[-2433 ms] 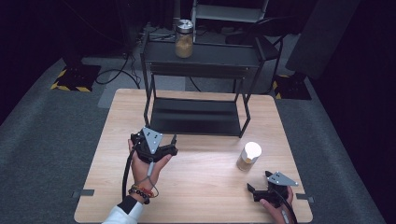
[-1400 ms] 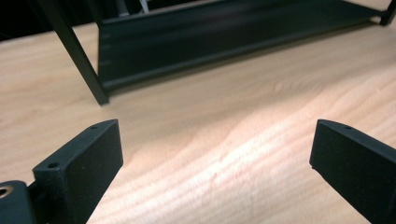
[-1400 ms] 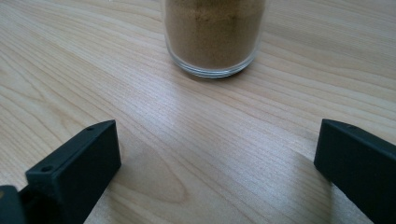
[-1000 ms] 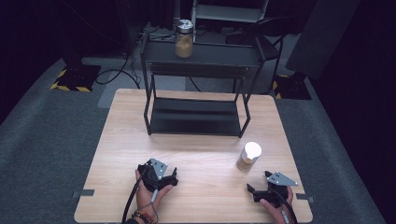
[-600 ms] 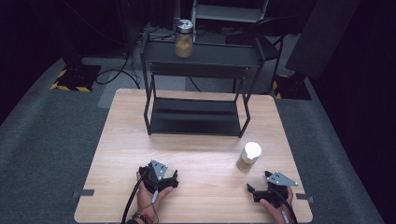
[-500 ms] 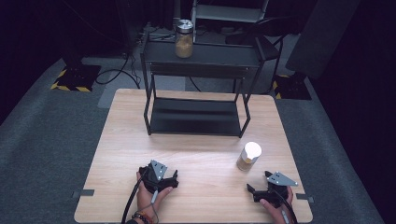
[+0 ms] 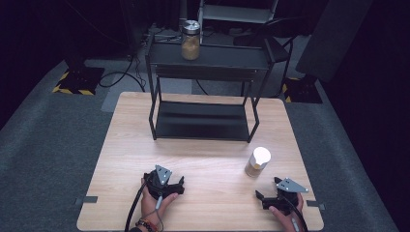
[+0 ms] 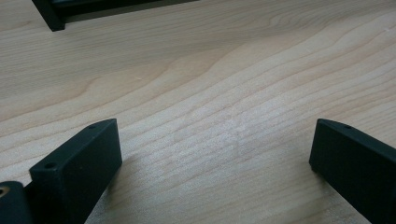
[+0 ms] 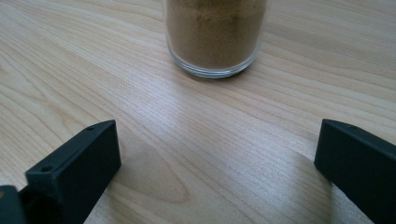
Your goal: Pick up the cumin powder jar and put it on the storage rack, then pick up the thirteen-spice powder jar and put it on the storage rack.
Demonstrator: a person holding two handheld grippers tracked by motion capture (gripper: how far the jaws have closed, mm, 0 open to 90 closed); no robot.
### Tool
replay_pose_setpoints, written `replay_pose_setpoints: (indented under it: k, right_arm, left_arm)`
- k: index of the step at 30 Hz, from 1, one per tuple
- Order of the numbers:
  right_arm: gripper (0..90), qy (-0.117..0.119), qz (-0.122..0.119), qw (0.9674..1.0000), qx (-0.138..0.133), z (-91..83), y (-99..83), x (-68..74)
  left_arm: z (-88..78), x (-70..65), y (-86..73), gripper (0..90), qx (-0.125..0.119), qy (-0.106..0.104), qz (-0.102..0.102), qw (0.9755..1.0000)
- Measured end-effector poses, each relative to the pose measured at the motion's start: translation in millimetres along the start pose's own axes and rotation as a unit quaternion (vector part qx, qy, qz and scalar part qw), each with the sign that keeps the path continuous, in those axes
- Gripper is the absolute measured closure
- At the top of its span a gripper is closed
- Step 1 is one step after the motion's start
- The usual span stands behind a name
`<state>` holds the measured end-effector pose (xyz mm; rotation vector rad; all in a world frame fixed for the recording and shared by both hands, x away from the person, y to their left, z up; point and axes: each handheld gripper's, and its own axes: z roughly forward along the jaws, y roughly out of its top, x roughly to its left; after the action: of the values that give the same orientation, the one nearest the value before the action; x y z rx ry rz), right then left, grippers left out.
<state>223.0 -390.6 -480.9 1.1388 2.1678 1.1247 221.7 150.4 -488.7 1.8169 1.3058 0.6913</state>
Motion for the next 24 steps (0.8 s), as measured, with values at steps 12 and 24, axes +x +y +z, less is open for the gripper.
replay_pose_setpoints:
  k: [12, 24]
  right_arm:
    - [0.0, 0.001, -0.003, 1.0, -0.001, 0.0, -0.2, 0.3]
    - [0.0, 0.001, -0.001, 1.0, 0.0, 0.0, 0.1, -0.1]
  left_arm:
    - [0.0, -0.4, -0.1, 1.7, 0.0, 0.001, 0.0, 1.0]
    - [0.5, -1.6, 0.4, 1.8, 0.0, 0.004, 0.0, 1.0]
